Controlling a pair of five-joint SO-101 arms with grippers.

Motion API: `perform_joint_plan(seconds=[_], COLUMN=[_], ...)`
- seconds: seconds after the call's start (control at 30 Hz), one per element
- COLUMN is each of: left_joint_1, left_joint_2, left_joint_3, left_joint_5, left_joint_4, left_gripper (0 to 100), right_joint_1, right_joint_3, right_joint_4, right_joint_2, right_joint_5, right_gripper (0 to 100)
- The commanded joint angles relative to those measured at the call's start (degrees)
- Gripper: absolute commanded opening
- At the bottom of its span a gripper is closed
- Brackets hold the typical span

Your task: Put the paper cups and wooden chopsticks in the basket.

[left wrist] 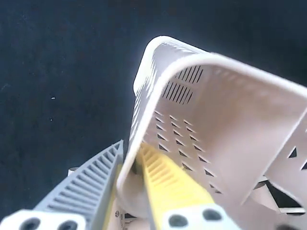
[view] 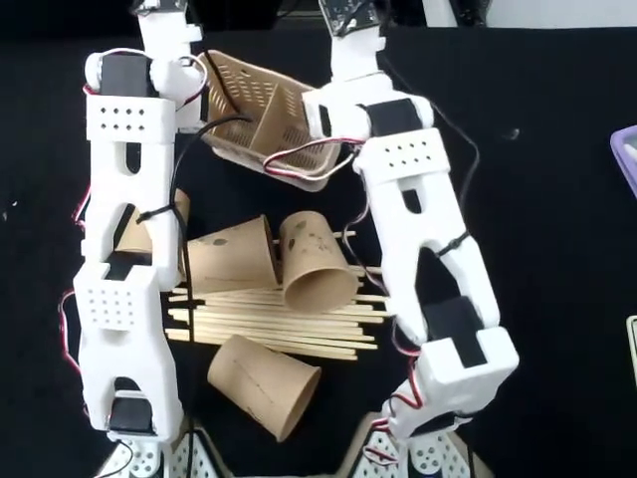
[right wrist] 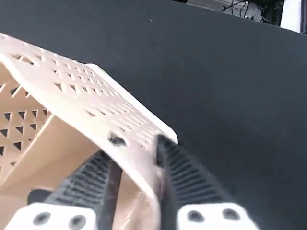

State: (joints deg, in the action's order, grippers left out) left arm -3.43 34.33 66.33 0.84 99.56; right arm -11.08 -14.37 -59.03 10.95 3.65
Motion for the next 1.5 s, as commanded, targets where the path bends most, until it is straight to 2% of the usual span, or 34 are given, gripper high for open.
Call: perform_joint_plan(seconds=[0.0,0.1,0.3,0.57,0.93,1.1,1.3,1.47], left_joint_1=[-2.77,-2.86,-3.03,-2.68,-2.77,-2.77,-3.03,-0.31], left_joint_2=[-1.05,-0.88,-0.79,-0.53,-0.44,-1.23,-2.9,-1.23], left_joint_3=[2.68,3.65,6.64,12.7,-2.15,-1.98,6.99,10.24], left_joint_5=[0.79,0.79,0.44,0.53,0.44,0.44,0.35,0.26], left_joint_4=[1.23,1.14,0.97,-6.15,-23.38,-24.09,-21.89,-25.05], left_gripper=[9,18,20,20,20,20,20,20], right_joint_1=[0.62,0.79,0.53,-0.09,-0.35,-0.18,-0.53,-0.44], right_joint_3=[-6.46,-12.35,-19.82,-20.53,-24.13,-23.16,-24.04,-23.69], right_joint_4=[-4.48,-10.02,-20.31,-19.34,-17.76,-16.97,-16.88,-16.88], right_joint_2=[-1.01,-1.89,-2.33,2.51,2.42,2.86,3.3,3.3], right_joint_5=[0.18,0.0,-7.12,-8.35,-8.35,-8.35,-8.35,-8.35], right_gripper=[19.9,19.8,19.8,19.8,19.8,19.8,19.8,19.8])
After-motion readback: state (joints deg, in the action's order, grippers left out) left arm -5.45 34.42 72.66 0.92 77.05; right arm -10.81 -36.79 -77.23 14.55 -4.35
